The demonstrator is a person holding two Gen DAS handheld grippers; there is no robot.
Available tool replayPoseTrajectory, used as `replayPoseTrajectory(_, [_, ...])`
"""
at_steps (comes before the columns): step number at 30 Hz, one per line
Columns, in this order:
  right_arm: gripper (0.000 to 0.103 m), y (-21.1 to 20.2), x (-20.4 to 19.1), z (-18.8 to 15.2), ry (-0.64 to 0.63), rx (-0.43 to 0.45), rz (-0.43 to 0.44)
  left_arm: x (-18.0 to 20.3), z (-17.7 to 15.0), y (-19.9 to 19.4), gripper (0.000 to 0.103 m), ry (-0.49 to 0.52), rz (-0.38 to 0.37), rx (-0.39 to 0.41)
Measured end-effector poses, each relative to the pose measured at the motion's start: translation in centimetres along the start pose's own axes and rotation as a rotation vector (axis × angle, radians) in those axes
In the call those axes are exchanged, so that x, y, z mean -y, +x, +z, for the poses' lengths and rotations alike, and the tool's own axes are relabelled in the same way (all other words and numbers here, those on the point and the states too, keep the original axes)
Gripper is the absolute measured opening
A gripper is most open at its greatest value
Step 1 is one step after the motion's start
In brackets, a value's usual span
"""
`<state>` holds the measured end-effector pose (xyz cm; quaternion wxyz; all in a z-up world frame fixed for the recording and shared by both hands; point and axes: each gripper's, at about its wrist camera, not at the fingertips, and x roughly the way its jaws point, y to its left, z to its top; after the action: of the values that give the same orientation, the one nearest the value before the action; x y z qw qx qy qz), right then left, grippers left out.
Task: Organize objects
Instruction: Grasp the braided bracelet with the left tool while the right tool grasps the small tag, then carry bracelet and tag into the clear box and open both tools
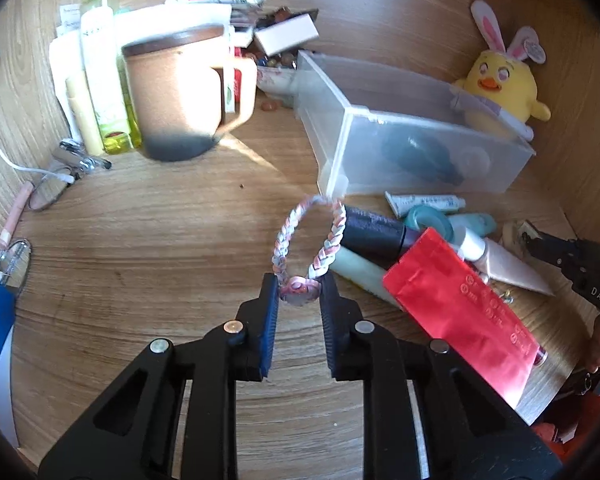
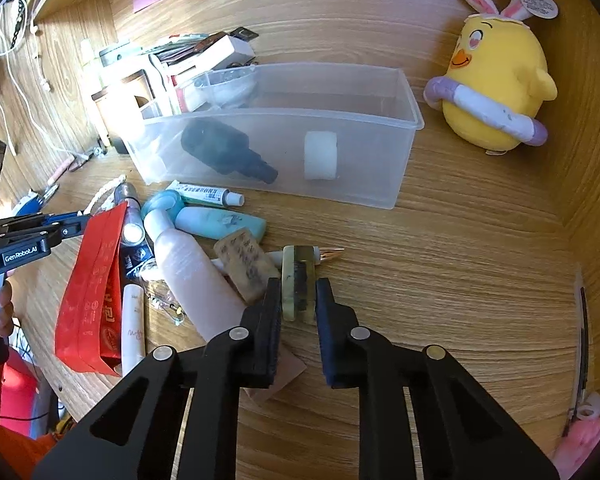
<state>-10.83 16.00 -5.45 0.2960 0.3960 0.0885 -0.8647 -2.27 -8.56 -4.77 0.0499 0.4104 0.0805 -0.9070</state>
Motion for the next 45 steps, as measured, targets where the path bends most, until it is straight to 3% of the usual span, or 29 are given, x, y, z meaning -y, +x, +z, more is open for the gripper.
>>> replayPoseTrajectory(15, [0.015, -4.5, 0.3, 2.6, 0.043, 0.166, -0.008, 0.3, 3.5, -4.3, 0.020, -0.022, -0.007, 0.188])
replayPoseTrajectory(24, [0.015, -5.6, -0.3, 5.6, 0.049, 0.256, 0.026, 1.3, 5.9, -5.3, 0.020, -0.007, -0.043, 0.255])
replayPoseTrajectory(35, [0.015, -4.6, -0.5, 9.4, 0.008, 0.277, 0.004, 3.1, 9.2, -4.0, 0.020, 0.033, -0.073, 0.262])
replayPoseTrajectory(45, [0.015, -2.0, 0.8, 12.0, 0.000, 0.236, -0.052, 4.9, 11.3, -0.3, 0.020, 0.077, -0.081, 0.205])
